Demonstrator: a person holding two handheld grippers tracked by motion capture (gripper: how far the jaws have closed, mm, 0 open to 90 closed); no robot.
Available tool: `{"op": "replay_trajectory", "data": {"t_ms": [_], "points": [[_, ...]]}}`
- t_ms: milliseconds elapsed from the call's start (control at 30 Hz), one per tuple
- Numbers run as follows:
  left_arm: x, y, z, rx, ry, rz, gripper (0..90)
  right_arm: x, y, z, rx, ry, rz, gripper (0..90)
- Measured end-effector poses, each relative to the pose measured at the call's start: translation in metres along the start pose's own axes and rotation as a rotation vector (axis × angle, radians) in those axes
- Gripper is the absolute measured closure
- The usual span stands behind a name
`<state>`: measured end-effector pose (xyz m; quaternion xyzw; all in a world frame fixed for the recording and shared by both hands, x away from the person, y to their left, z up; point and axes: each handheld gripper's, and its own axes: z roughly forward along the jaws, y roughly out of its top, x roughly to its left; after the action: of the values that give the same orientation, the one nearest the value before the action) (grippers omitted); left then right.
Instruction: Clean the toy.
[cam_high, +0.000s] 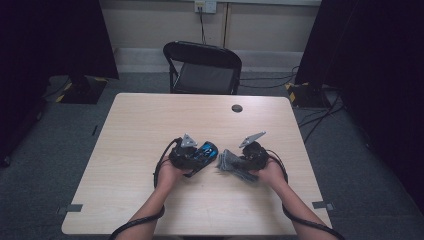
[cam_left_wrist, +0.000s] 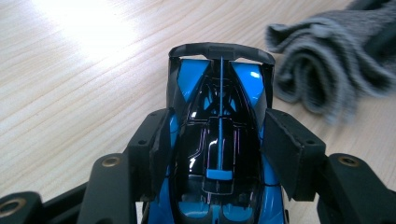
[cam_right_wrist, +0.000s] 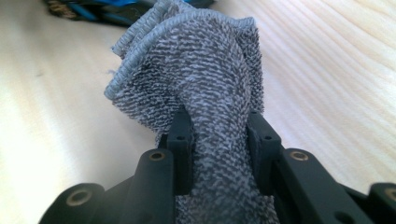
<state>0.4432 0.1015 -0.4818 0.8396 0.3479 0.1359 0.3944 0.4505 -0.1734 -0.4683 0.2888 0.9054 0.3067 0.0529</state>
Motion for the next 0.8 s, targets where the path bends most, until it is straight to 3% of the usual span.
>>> {"op": "replay_trajectory", "data": {"t_ms": [133, 267, 333, 433, 633, 800], "points": [[-0.002, -0.002, 0.002, -0.016, 0.005, 0.026, 39.9, 0.013, -0.001, -0.009, -0.025, 0.025, -0.035, 67.7], [-0.001, -0.001, 0.003, -0.014, -0.014, 0.008, 36.6, 0.029, -0.001, -0.013, -0.042, 0.067, -0.068, 67.4], [-0.001, 0.001, 0.002, -0.001, -0.019, 0.019, 35.4, 0.038, -0.001, -0.011, -0.035, 0.081, -0.091, 67.1], [0.0, 0.003, -0.001, -0.017, -0.028, -0.019, 30.0, 0.048, -0.002, -0.006, -0.022, 0.096, -0.12, 65.7], [-0.001, 0.01, -0.022, -0.063, -0.033, 0.03, 27.7, 0.062, -0.004, 0.005, 0.001, 0.129, -0.132, 64.2], [-0.011, 0.008, -0.039, -0.089, -0.067, 0.077, 27.9, 0.074, 0.001, 0.011, 0.012, 0.142, -0.16, 55.8]]}}
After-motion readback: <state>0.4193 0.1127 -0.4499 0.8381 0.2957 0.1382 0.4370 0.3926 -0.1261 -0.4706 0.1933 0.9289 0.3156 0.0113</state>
